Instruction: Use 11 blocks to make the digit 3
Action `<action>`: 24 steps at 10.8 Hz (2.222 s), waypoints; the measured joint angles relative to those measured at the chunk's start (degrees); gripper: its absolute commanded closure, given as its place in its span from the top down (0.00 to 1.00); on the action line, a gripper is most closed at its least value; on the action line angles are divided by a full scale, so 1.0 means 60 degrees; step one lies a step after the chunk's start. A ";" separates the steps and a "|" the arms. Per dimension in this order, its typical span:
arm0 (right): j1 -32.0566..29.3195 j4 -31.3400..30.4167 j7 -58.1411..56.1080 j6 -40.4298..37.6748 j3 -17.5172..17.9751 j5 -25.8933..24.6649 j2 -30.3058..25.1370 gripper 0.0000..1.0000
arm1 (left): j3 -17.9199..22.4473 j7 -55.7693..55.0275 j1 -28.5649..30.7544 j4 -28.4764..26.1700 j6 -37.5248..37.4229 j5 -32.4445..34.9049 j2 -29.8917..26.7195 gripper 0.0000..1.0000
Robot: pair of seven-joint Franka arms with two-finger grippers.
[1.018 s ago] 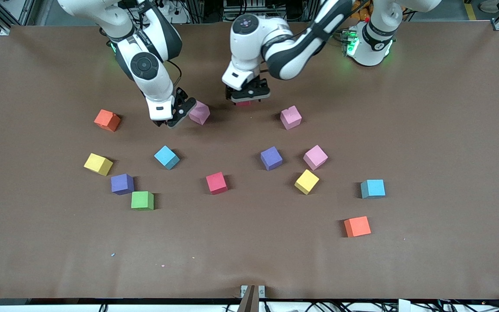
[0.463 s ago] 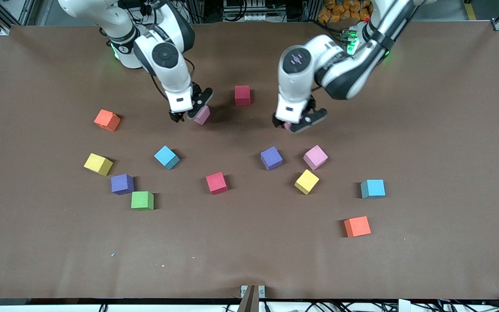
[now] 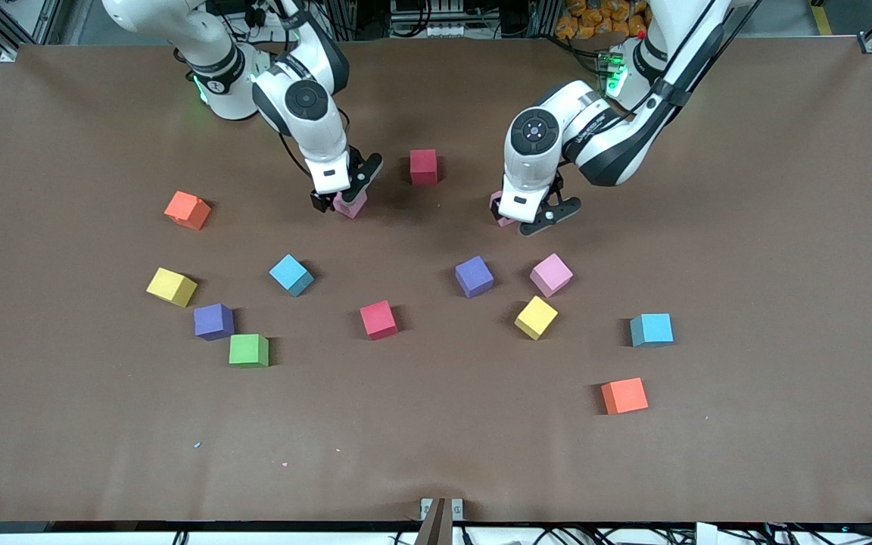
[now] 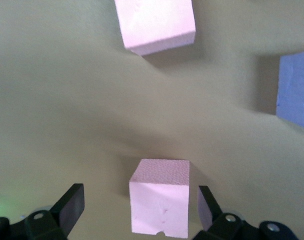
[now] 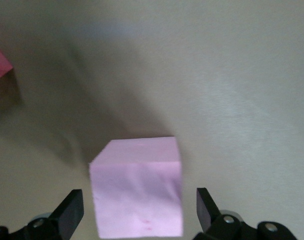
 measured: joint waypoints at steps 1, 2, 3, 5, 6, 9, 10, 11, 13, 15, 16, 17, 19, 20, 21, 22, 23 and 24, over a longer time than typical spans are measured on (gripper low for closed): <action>0.0227 0.0000 0.0324 0.0088 0.0004 0.0000 0.0104 1.00 | 0.0000 0.0000 -0.0001 -0.0105 0.0316 -0.0003 0.0065 1.00; 0.0384 0.0000 0.0508 0.0178 0.0006 0.0000 0.0183 1.00 | -0.0002 0.0000 -0.0006 -0.0240 0.0708 -0.0003 0.0165 1.00; 0.0426 0.0000 0.0562 0.0273 0.0005 0.0000 0.0248 1.00 | -0.0003 0.0000 -0.0011 -0.0456 0.1186 -0.0004 0.0277 1.00; 0.0419 0.0000 0.0568 0.0354 -0.0063 0.0000 0.0358 0.99 | -0.0005 0.0000 -0.0041 -0.0796 0.1828 -0.0004 0.0498 1.00; 0.0413 0.0000 0.0568 0.0376 -0.0093 0.0000 0.0392 0.70 | -0.0006 -0.0001 -0.0068 -0.0856 0.2016 -0.0004 0.0623 1.00; 0.0403 0.0000 0.0567 0.0425 -0.0112 0.0000 0.0415 0.21 | -0.0003 -0.0029 -0.0098 -0.0869 0.2209 -0.0004 0.0938 0.82; 0.0398 0.0006 0.0523 0.0429 -0.0114 0.0000 0.0400 0.18 | 0.0001 -0.0246 -0.0097 -0.0869 0.2222 -0.0004 0.0960 0.64; 0.0398 0.0010 0.0297 0.0463 -0.0113 -0.0003 0.0400 0.16 | 0.0001 -0.0673 -0.0099 -0.0869 0.2223 -0.0004 0.0965 0.43; 0.0392 0.0044 -0.0769 0.0543 -0.0116 -0.0001 0.0362 0.16 | -0.0011 -0.1661 -0.0100 -0.0855 0.2230 -0.0004 0.0956 0.16; 0.0389 0.0099 -0.1969 0.0547 -0.0110 -0.0001 0.0224 0.16 | -0.0030 -0.2883 -0.0101 -0.0840 0.2235 -0.0004 0.0951 0.00; 0.0402 0.0131 -0.2503 0.0548 -0.0089 0.0000 0.0149 0.16 | -0.0057 -0.3787 -0.0114 -0.0823 0.2235 -0.0004 0.0945 0.00; 0.0473 0.0160 -0.2882 0.0549 -0.0046 -0.0001 0.0094 0.16 | -0.0076 -0.4714 -0.0184 -0.0816 0.2235 -0.0004 0.0933 0.00; 0.1026 0.0224 -0.3083 0.0549 0.0031 -0.0001 0.0078 0.16 | -0.0151 -0.6312 -0.0366 -0.0806 0.2238 -0.0004 0.0874 0.00; 0.1293 0.0226 -0.3083 0.0549 0.0054 -0.0001 0.0080 0.16 | -0.0285 -0.7204 -0.0389 -0.0802 0.2238 -0.0004 0.0849 0.00; 0.1462 0.0229 -0.3083 0.0549 0.0067 -0.0001 0.0086 0.14 | -0.0476 -0.8101 -0.0399 -0.0802 0.2238 -0.0004 0.0830 0.00; 0.1583 0.0255 -0.3083 0.0549 0.0068 -0.0001 0.0110 0.13 | -0.0684 -0.8916 -0.0404 -0.0803 0.2238 -0.0003 0.0808 0.00; 0.1698 0.0299 -0.3074 0.0549 0.0071 -0.0001 0.0149 0.13 | -0.0867 -0.9624 -0.0412 -0.0807 0.2235 -0.0003 0.0789 0.00; 0.1833 0.0360 -0.3002 0.0544 0.0072 0.0002 0.0197 0.13 | -0.1009 -1.0242 -0.0425 -0.0819 0.2232 -0.0003 0.0783 0.00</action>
